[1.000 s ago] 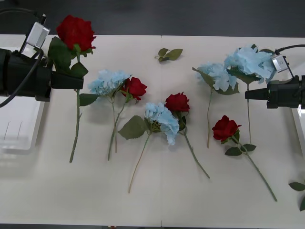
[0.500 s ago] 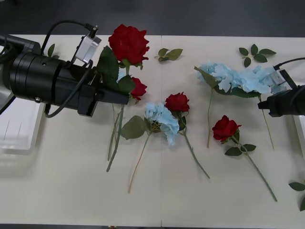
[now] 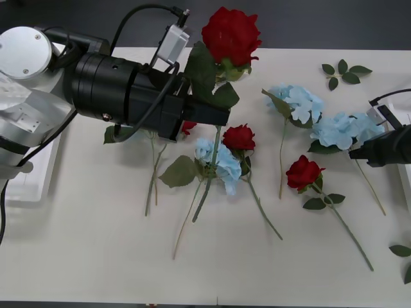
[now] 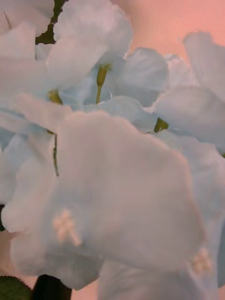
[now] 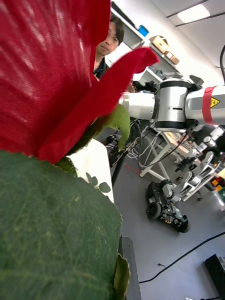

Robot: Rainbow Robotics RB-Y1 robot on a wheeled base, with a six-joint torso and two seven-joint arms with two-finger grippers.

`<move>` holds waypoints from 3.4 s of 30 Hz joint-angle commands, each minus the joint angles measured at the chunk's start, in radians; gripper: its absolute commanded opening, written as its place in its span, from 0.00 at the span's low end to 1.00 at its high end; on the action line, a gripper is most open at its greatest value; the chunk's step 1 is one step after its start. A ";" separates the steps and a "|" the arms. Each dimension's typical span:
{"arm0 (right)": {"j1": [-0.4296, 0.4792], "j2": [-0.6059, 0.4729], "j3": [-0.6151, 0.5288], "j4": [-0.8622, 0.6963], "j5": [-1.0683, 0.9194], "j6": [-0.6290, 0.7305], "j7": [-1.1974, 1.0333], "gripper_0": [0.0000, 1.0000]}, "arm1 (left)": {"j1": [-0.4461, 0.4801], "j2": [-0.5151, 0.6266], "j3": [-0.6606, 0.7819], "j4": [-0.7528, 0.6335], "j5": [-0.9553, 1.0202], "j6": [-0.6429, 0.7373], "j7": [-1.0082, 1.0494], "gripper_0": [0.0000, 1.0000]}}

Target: Put the red flowers into the right box and the blue flowers into the left box

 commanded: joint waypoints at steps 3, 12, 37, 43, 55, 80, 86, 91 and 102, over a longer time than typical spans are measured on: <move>-0.002 -0.048 -0.001 -0.020 -0.025 0.005 0.096 1.00 | -0.023 0.006 0.000 -0.016 0.009 -0.038 -0.012 0.00; -0.004 -0.120 -0.001 -0.061 -0.264 0.125 0.295 1.00 | -0.023 0.006 0.000 -0.016 0.009 -0.038 -0.012 0.00; 0.390 -0.215 -0.084 -0.535 -1.016 0.266 0.310 1.00 | -0.023 0.006 0.000 -0.016 0.009 -0.038 -0.012 0.00; 0.501 -0.162 -0.158 -0.712 -1.014 0.232 0.310 1.00 | -0.023 0.006 0.000 -0.016 0.009 -0.038 -0.012 0.00; 0.613 -0.053 -0.124 -1.055 -0.957 -0.108 0.310 1.00 | -0.023 0.006 0.000 -0.016 0.009 -0.038 -0.012 0.00; 0.564 0.164 0.065 -1.196 -0.824 -0.487 0.310 1.00 | -0.023 0.006 0.000 -0.016 0.009 -0.038 -0.012 0.00; 0.545 0.204 0.092 -1.196 -0.805 -0.501 0.310 1.00 | -0.023 0.006 0.000 -0.016 0.009 -0.038 -0.012 0.00; 0.533 0.220 0.121 -1.196 -0.799 -0.535 0.310 0.96 | -0.023 0.006 0.000 -0.016 0.009 -0.038 -0.012 0.00; 0.515 0.254 0.155 -1.195 -0.798 -0.585 0.310 0.25 | -0.023 0.006 0.000 -0.016 0.009 -0.038 -0.012 0.00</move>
